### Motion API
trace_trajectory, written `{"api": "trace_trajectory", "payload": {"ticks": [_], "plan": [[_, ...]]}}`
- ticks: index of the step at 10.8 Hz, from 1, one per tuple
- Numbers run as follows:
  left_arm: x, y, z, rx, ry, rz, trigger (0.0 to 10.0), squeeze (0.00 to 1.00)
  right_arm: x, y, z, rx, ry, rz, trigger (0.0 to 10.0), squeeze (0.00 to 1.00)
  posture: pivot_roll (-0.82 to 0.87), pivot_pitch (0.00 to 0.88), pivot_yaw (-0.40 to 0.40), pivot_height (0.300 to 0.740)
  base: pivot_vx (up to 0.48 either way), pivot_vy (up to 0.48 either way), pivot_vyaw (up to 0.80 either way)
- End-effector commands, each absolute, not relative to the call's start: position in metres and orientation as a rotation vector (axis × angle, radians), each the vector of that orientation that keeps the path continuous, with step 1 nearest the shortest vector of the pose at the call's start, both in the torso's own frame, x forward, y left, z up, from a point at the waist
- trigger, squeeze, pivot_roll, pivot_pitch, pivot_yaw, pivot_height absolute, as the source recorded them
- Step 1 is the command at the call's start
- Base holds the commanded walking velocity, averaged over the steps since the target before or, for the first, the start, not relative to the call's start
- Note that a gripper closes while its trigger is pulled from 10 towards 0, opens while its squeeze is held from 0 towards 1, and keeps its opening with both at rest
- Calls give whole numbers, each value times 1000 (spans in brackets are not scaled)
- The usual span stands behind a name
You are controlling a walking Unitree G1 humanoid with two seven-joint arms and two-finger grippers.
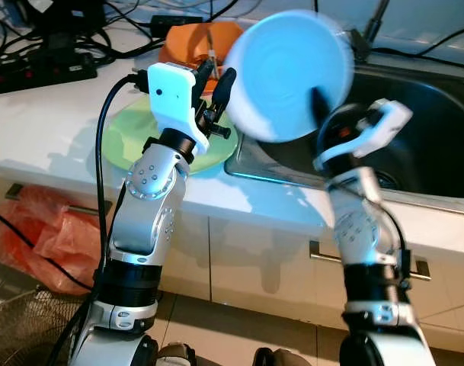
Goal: Kitchen organization
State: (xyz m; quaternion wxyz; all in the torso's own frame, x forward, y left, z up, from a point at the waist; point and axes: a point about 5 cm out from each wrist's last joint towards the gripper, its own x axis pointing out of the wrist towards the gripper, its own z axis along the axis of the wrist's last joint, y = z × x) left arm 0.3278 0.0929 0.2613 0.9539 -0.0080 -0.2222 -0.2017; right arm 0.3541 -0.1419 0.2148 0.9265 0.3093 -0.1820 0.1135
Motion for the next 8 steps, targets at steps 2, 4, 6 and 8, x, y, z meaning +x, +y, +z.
{"api": "trace_trajectory", "payload": {"ticks": [2,4,6,8], "plan": [[326,91,261,-14,-444,-419,10000,0,360,-176,217,646,-410,11,0,0,78,125,-15,740,0,0,0],[326,91,258,-14,-426,-428,10000,0,361,-192,212,593,-392,-108,0,0,78,125,-16,740,0,0,0],[327,92,251,15,-383,-418,10000,0,363,-194,213,527,-389,-134,10000,0,78,125,-16,740,0,0,0],[333,99,231,31,-244,-378,10000,0,366,-194,219,353,-410,-132,10000,0,78,125,-16,740,0,0,0]]}}
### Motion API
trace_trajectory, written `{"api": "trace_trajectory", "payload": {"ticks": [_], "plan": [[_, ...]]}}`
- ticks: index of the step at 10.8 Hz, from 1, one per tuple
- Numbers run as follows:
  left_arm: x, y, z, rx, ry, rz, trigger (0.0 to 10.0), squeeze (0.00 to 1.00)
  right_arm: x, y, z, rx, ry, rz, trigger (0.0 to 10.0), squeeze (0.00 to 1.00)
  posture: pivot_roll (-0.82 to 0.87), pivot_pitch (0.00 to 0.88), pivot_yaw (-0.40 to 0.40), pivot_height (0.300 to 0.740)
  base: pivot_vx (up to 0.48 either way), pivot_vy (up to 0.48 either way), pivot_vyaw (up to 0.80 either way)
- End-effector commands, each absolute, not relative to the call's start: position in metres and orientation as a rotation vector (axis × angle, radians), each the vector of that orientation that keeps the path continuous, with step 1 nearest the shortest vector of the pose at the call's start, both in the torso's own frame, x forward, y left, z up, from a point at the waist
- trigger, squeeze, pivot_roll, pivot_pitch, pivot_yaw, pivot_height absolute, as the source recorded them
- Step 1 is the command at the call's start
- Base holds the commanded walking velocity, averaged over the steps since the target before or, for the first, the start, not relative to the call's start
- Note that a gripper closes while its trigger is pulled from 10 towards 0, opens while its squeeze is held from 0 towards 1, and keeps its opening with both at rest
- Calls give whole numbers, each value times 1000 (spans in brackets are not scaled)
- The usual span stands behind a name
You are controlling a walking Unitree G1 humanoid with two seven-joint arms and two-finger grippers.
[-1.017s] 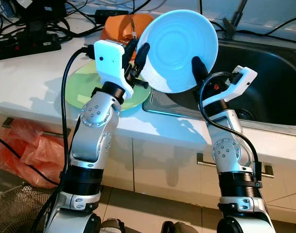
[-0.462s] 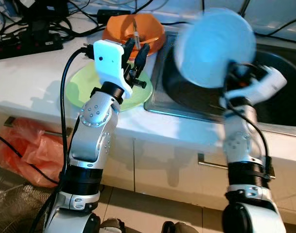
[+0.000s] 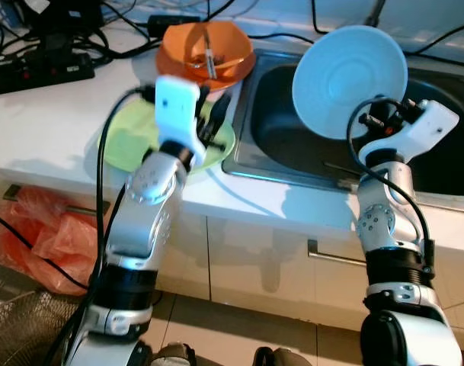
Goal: Kitchen organization
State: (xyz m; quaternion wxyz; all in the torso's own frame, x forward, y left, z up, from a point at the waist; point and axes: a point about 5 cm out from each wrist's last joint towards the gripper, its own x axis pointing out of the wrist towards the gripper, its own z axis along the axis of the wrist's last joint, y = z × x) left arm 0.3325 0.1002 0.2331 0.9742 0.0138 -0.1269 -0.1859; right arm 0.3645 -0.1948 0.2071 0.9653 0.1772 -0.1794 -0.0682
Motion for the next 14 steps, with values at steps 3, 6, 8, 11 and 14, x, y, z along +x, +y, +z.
{"api": "trace_trajectory", "payload": {"ticks": [3,6,8,11,14], "plan": [[333,102,219,47,-164,-373,10000,0,371,-182,214,49,-373,-75,10000,0,78,125,-16,740,0,0,0],[331,102,220,43,-148,-371,10000,0,372,-167,197,-106,-328,-21,10000,0,93,129,-24,740,0,0,0],[330,103,220,43,-144,-369,10000,0,373,-165,191,-119,-303,-14,10000,0,95,132,-23,740,0,0,0],[330,103,220,43,-144,-369,10000,0,373,-165,191,-119,-303,-14,10000,0,95,132,-23,740,0,0,0],[330,103,220,43,-144,-369,10000,0,373,-165,191,-119,-303,-14,10000,0,95,132,-23,740,0,0,0]]}}
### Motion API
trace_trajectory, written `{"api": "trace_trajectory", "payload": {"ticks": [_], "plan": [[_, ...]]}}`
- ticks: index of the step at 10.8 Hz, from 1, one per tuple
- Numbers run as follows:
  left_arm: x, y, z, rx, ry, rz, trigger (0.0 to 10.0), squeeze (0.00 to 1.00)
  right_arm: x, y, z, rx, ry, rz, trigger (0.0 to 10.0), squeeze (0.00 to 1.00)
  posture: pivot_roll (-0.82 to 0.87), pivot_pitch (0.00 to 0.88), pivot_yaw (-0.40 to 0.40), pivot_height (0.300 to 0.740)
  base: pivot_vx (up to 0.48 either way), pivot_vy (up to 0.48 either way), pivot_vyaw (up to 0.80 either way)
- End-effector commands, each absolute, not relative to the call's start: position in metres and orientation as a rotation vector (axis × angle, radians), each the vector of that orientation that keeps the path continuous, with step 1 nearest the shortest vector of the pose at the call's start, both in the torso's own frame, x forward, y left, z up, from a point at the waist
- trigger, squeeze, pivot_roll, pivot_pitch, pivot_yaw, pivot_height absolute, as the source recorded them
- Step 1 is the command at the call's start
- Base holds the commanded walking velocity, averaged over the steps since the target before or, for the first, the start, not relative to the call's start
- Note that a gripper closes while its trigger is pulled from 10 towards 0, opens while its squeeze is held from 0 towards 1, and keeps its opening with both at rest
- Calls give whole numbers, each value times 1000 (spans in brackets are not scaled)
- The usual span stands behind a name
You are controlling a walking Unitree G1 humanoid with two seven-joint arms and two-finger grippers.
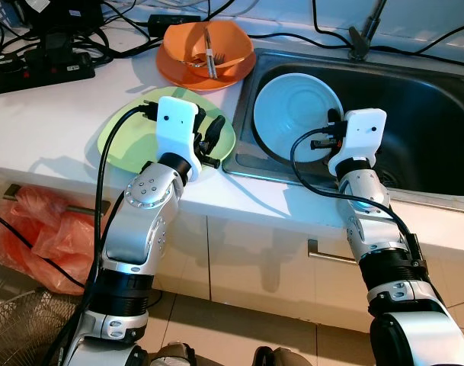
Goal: Kitchen organization
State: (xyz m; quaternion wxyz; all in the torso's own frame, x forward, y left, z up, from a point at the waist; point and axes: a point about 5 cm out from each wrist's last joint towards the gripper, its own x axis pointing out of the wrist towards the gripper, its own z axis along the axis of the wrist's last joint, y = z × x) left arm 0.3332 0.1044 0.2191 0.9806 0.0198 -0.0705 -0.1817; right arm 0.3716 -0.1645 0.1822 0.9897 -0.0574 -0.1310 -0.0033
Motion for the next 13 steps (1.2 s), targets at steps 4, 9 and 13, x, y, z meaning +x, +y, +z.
{"api": "trace_trajectory", "payload": {"ticks": [4,9,13], "plan": [[330,103,220,43,-144,-369,10000,0,373,-165,191,-119,-303,-14,10000,0,95,132,-23,740,0,0,0],[328,99,217,37,-126,-386,10000,0,373,-150,167,-177,-200,68,10000,0,91,126,-24,740,0,0,0],[328,100,218,36,-128,-381,10000,0,374,-150,167,-177,-203,73,10000,0,91,129,-24,740,0,0,0]]}}
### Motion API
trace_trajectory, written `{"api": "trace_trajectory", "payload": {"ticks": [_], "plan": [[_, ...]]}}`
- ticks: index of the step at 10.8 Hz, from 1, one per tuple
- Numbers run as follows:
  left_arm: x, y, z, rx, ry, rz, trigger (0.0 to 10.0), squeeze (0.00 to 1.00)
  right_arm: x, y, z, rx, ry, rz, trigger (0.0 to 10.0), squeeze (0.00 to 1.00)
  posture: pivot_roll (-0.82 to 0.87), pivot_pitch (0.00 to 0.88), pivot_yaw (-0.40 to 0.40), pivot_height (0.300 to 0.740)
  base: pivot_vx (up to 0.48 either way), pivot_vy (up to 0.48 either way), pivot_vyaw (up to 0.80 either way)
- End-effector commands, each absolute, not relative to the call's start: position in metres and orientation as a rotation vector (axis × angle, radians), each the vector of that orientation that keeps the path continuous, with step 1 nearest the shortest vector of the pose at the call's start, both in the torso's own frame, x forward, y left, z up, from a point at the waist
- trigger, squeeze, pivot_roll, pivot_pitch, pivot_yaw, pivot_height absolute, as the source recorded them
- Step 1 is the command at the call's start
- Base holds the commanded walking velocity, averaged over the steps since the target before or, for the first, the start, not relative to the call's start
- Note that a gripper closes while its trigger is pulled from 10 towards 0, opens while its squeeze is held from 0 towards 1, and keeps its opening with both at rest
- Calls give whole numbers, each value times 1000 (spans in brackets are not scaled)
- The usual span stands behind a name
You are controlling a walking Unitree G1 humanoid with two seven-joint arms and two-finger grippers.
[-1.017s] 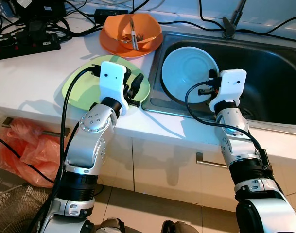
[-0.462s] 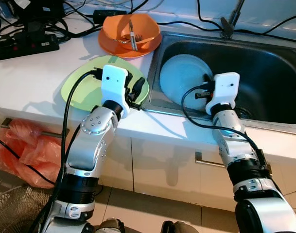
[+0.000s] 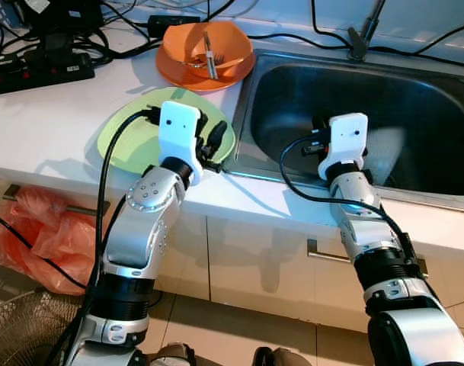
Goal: Kitchen organization
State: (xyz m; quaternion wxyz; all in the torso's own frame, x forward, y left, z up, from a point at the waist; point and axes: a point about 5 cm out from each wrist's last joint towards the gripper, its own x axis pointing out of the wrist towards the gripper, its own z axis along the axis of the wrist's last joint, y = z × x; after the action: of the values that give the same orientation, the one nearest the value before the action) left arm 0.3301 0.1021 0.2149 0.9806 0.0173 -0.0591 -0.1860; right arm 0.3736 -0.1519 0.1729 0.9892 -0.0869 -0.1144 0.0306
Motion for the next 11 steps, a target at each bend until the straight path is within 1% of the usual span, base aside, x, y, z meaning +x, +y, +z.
{"api": "trace_trajectory", "payload": {"ticks": [1,4,5,8,10,11], "plan": [[329,101,219,34,-131,-376,10000,0,374,-150,168,-169,-207,73,10000,0,91,132,-27,740,0,0,0],[331,107,224,21,-162,-326,10000,0,375,-150,175,-78,-233,72,10000,0,91,132,-27,740,0,0,0],[333,116,233,7,-207,-273,10000,0,375,-147,181,-53,-254,100,10000,0,91,132,-27,740,0,0,0],[335,131,245,11,-256,-208,10000,0,374,-143,189,32,-283,124,10000,0,93,133,-25,740,0,0,0],[336,146,246,16,-263,-144,10000,0,374,-143,202,105,-321,143,10000,0,93,133,-25,740,0,0,0],[335,161,247,18,-262,-105,10000,0,373,-142,208,154,-341,158,10000,0,93,136,-22,740,0,0,0]]}}
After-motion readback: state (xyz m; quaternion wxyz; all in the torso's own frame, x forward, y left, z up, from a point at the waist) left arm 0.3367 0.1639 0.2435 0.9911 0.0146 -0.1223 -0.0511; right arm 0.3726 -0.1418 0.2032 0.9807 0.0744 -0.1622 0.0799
